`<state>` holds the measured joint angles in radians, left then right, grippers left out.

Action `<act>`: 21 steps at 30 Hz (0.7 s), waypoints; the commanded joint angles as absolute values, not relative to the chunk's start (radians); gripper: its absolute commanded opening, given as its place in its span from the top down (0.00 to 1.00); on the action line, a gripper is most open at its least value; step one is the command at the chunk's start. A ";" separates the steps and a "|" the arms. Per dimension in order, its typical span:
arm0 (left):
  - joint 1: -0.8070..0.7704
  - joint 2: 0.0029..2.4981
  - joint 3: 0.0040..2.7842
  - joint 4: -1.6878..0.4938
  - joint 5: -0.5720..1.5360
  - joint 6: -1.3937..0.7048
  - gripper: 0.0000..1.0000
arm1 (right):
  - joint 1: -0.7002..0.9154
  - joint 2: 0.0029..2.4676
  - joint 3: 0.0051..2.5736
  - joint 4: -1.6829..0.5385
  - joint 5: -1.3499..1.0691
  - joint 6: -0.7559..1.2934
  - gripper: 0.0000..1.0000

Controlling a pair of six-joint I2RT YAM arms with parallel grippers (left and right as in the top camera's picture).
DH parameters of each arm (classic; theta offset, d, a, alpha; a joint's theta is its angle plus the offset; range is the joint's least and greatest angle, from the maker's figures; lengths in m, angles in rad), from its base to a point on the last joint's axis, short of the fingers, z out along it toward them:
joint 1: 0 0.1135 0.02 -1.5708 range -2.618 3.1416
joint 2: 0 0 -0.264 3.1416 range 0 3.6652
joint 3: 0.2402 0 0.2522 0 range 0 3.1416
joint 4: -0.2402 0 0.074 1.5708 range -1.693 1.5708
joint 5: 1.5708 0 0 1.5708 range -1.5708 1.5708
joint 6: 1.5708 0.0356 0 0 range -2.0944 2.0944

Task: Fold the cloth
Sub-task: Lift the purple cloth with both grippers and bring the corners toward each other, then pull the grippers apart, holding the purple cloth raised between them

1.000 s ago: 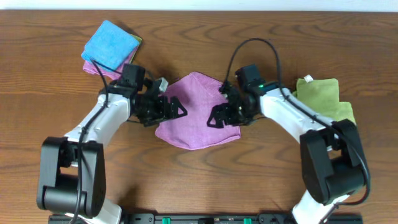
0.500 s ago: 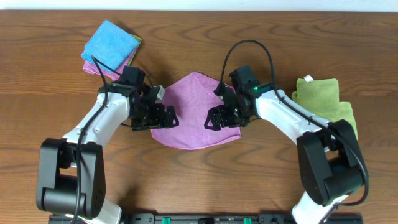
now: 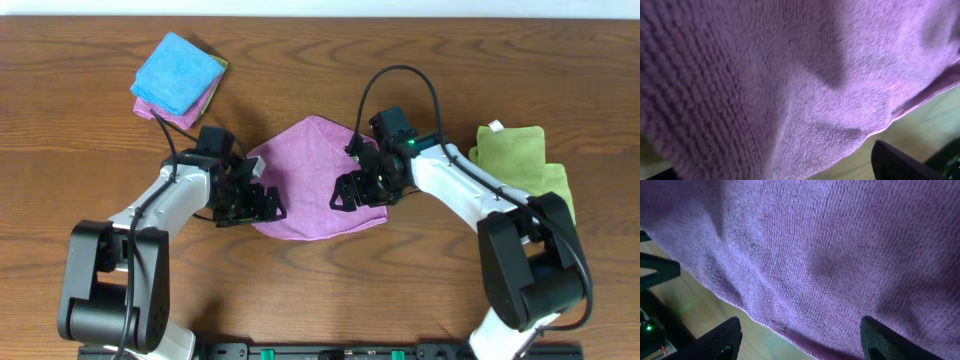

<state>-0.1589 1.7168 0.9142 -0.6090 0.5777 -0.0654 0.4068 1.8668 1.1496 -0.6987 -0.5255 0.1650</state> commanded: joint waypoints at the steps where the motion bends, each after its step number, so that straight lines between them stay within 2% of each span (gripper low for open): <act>1: -0.166 1.713 0.904 -0.596 0.606 -0.103 0.16 | 0.410 1.842 1.150 -0.714 -0.530 0.164 0.24; 4: -0.186 1.713 0.904 -0.582 0.607 -0.110 0.37 | 0.398 1.840 1.150 -0.745 -0.530 0.164 0.25; 6: -0.197 1.713 0.904 -0.583 0.611 -0.113 0.69 | 0.382 1.828 1.150 -0.773 -0.530 0.164 0.27; 9: -0.196 1.712 0.906 -0.607 0.622 -0.113 0.93 | 0.355 1.787 1.150 -0.806 -0.502 0.167 0.27; 14: -0.168 1.686 0.931 -0.707 0.622 -0.076 0.94 | 0.303 1.698 1.150 -0.893 -0.429 0.187 0.26; 17: -0.164 1.656 0.936 -0.745 0.621 -0.068 0.94 | 0.294 1.687 1.149 -0.965 -0.411 0.187 0.31; 21: -0.164 1.626 0.936 -0.771 0.622 -0.067 0.94 | 0.296 1.687 1.112 -0.974 -0.406 0.211 0.32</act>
<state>-0.1680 1.6550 0.9150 -0.7593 0.6167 -0.0891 0.2981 1.6867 1.1412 -0.9749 -0.4255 0.1814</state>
